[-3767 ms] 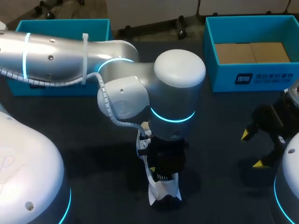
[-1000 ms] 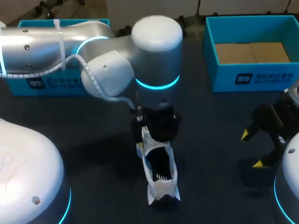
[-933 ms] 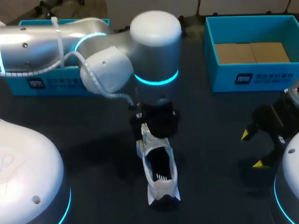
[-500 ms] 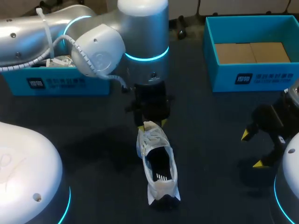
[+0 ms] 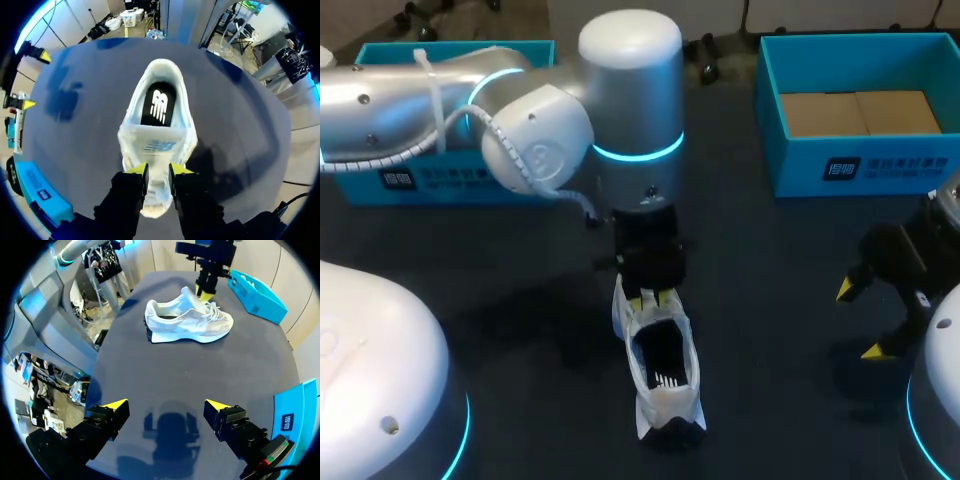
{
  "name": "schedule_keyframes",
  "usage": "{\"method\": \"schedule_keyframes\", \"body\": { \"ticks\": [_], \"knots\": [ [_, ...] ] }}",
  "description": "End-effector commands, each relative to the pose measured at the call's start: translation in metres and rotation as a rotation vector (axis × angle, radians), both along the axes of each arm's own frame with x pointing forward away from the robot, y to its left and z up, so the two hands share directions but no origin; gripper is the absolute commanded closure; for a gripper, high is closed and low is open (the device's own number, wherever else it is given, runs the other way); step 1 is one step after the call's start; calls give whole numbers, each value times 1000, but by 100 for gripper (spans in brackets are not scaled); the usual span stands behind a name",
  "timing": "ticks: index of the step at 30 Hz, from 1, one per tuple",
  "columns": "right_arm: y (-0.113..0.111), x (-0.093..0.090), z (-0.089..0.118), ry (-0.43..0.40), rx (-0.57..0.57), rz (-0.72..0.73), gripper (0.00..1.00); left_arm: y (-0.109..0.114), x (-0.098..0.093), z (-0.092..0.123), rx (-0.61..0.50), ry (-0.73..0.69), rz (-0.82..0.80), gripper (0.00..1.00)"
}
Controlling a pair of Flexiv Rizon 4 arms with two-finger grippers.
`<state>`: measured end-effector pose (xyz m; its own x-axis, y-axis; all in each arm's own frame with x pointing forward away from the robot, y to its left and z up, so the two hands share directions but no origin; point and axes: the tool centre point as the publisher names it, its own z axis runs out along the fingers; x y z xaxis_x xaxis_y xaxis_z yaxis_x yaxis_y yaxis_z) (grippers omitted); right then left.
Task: Take the shoe out of the shoebox, open the shoe tongue, remove and reinsert the insole, then place the shoe into the shoebox
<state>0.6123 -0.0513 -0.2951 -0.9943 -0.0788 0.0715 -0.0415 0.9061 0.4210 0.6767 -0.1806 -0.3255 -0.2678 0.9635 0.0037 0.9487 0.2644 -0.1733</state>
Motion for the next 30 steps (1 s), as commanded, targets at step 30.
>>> {"method": "schedule_keyframes", "body": {
  "ticks": [30],
  "knots": [
    [0, 0, -1, -1, -3, 0, 0, -5, -36, 3, 8, -10, 6, 59]
  ]
}}
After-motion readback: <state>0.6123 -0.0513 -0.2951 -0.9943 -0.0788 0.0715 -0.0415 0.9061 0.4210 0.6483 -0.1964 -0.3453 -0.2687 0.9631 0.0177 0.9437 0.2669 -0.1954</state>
